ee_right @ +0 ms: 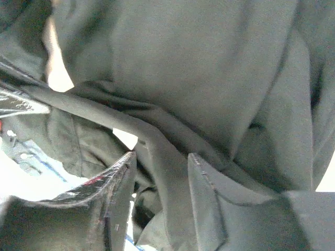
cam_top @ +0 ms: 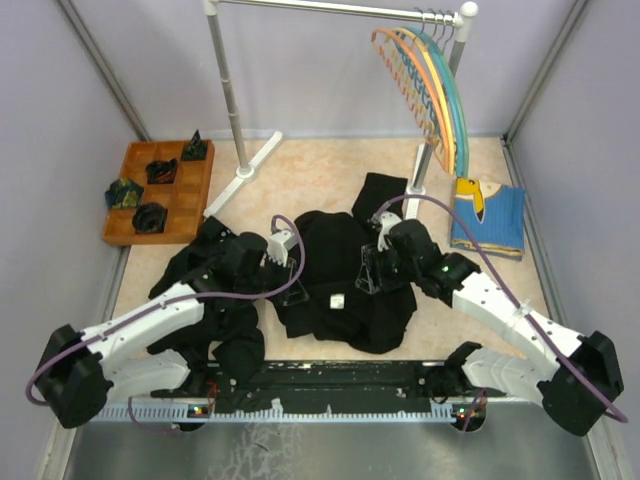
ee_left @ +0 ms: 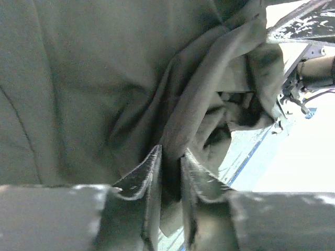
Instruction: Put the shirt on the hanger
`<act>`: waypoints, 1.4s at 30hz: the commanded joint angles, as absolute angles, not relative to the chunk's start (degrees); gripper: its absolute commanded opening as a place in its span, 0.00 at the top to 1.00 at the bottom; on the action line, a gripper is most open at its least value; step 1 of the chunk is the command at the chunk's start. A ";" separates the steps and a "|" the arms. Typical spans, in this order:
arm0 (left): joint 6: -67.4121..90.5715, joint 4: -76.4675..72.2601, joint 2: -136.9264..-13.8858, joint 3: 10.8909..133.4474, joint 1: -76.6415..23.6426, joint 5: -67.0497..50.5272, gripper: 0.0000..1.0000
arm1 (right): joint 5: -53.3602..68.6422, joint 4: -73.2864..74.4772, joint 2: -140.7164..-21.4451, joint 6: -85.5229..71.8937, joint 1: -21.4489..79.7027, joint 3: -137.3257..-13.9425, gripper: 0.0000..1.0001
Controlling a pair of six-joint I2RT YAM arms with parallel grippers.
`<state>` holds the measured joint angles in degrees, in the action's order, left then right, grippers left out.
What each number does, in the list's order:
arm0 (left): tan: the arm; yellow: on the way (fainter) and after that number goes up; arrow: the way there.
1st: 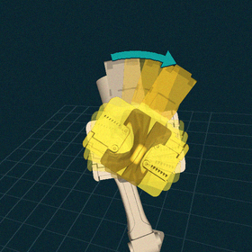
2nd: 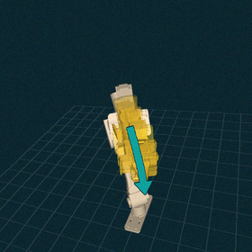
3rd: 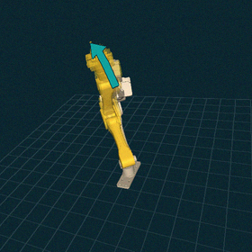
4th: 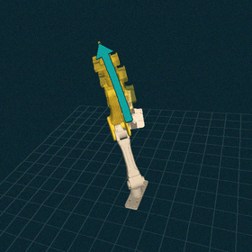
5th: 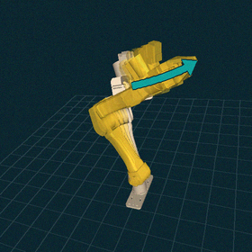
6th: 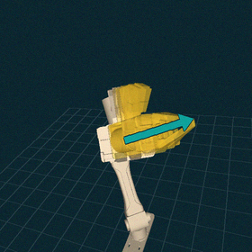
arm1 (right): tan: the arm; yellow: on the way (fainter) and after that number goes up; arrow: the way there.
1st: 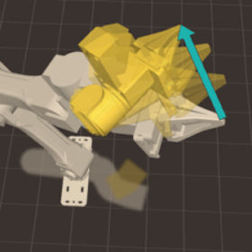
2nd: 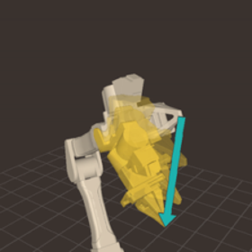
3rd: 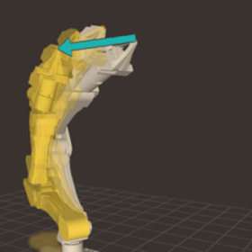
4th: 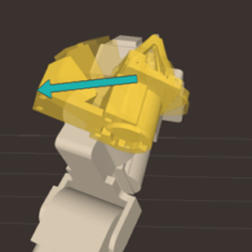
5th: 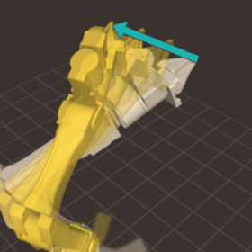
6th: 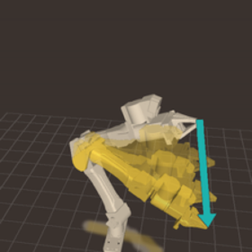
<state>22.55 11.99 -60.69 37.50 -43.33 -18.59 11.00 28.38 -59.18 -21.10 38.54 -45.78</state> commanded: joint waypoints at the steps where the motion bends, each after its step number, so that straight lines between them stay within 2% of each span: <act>1: 23.00 9.61 -63.59 40.05 -42.98 -19.94 0.68 | 7.51 19.28 -58.16 -21.92 37.53 -44.49 0.46; 3: 22.21 13.35 -63.91 42.08 -42.98 -17.07 0.55 | 3.46 21.37 -56.93 -20.96 37.55 -44.55 0.33; 5: 21.89 15.60 -62.82 43.66 -43.06 -13.26 0.37 | -0.12 23.40 -55.58 -19.27 37.59 -44.84 0.24; 7: 21.62 17.88 -61.38 45.36 -43.34 -9.37 0.26 | -2.54 25.64 -54.43 -17.36 37.60 -45.39 0.21; 10: 22.46 21.72 -59.96 47.76 -46.30 -1.11 0.19 | -5.06 27.85 -52.06 -16.70 38.72 -45.32 0.21; 14: 26.50 26.82 -60.66 48.54 -54.85 13.58 0.19 | -13.86 31.34 -51.46 -19.04 47.18 -45.55 0.23; 17: 32.62 28.55 -61.25 46.39 -58.59 19.11 0.21 | -21.07 34.25 -53.62 -22.51 54.38 -45.95 0.25; 21: 38.10 27.70 -61.13 43.55 -59.18 21.03 0.25 | -24.00 35.05 -56.04 -27.98 58.73 -44.01 0.35; 27: 41.22 24.80 -61.88 41.49 -60.34 21.01 0.27 | -25.85 34.59 -57.68 -33.51 62.14 -40.50 0.42; 31: 43.05 24.87 -62.97 41.61 -60.99 22.21 0.30 | -26.35 34.02 -59.40 -36.24 63.69 -39.28 0.50; 42: 50.56 28.32 -65.35 43.18 -65.56 27.56 0.34 | -28.49 32.81 -64.11 -39.99 66.36 -36.58 0.56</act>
<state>46.22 26.15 -63.99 41.76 -63.44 23.90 -25.89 35.09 -63.40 -37.76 65.56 -37.28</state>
